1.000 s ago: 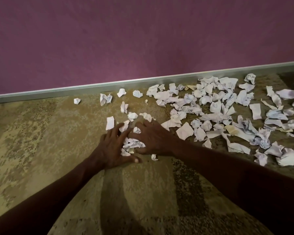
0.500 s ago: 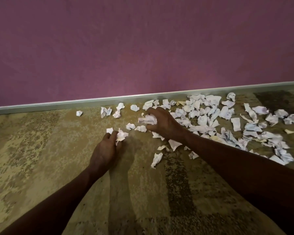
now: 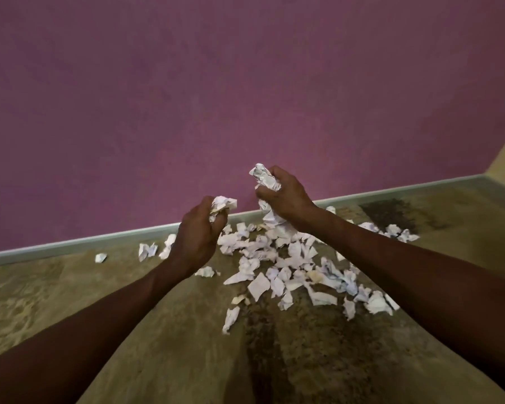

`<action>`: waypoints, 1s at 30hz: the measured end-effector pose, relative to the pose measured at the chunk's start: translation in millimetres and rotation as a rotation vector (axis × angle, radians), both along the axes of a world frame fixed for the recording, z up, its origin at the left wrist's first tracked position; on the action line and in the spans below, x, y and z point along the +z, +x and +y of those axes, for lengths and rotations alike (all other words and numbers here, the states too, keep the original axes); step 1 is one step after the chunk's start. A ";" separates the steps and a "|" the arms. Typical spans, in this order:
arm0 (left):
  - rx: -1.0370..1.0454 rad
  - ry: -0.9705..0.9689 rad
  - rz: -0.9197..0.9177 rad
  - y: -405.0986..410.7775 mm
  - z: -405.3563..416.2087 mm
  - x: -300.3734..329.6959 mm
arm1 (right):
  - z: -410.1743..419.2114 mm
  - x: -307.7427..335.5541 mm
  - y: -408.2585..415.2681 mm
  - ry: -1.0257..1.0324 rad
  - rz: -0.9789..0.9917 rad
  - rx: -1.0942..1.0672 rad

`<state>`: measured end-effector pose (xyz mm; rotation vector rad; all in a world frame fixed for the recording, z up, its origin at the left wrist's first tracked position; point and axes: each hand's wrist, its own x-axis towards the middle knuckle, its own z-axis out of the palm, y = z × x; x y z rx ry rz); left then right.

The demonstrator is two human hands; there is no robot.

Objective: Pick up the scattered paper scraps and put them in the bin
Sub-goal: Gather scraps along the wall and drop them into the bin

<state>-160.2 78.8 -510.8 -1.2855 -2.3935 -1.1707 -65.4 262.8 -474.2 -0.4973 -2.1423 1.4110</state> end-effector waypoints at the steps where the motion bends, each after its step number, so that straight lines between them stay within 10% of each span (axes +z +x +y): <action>1: -0.016 0.015 0.007 4.0 9.0 10.3 | 5.0 9.0 7.6 -0.016 0.015 -0.009; 30: -0.594 0.288 -0.221 321.6 283.0 145.4 | 159.5 133.0 373.0 0.110 0.209 -0.668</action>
